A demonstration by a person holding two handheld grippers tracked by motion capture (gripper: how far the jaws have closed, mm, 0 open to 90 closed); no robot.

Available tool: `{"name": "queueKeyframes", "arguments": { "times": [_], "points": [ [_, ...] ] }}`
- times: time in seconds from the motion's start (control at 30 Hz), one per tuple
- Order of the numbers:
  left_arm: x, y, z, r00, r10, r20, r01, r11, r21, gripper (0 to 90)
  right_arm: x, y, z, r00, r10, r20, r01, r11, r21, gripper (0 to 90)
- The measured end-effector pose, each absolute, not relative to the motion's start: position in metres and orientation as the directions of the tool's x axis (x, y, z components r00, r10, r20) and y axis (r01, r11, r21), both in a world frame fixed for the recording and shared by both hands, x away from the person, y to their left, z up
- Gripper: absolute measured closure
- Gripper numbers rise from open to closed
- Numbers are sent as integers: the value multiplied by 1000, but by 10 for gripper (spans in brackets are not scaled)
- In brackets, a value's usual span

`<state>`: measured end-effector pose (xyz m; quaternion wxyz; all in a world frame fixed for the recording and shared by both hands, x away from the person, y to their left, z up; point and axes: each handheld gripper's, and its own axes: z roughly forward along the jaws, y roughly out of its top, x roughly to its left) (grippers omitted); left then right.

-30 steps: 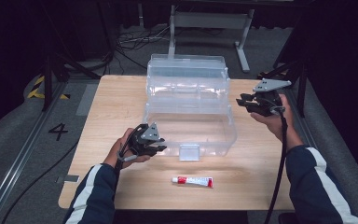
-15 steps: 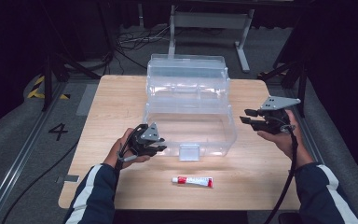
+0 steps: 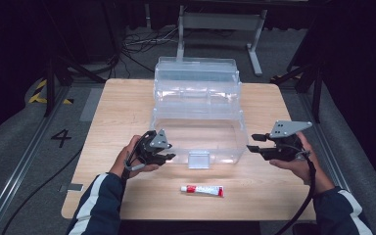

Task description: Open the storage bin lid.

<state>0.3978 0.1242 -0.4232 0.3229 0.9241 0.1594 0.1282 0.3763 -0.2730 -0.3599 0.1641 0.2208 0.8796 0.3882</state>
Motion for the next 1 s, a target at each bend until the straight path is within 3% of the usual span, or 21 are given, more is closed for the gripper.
{"name": "queueKeyframes", "arguments": {
  "times": [0.37,0.8,1.0],
  "points": [
    [383,126,-407,882,432,189,208,-716,666,410,361,-240,-380,-906,415,-85,236,660,713,561],
    [366,141,-393,798,540,269,227,-682,695,286,349,-195,-407,-964,264,-37,182,751,635,529],
    [360,155,-396,789,563,245,252,-661,707,254,345,-174,-419,-982,191,-9,149,793,591,499]
  ]
}}
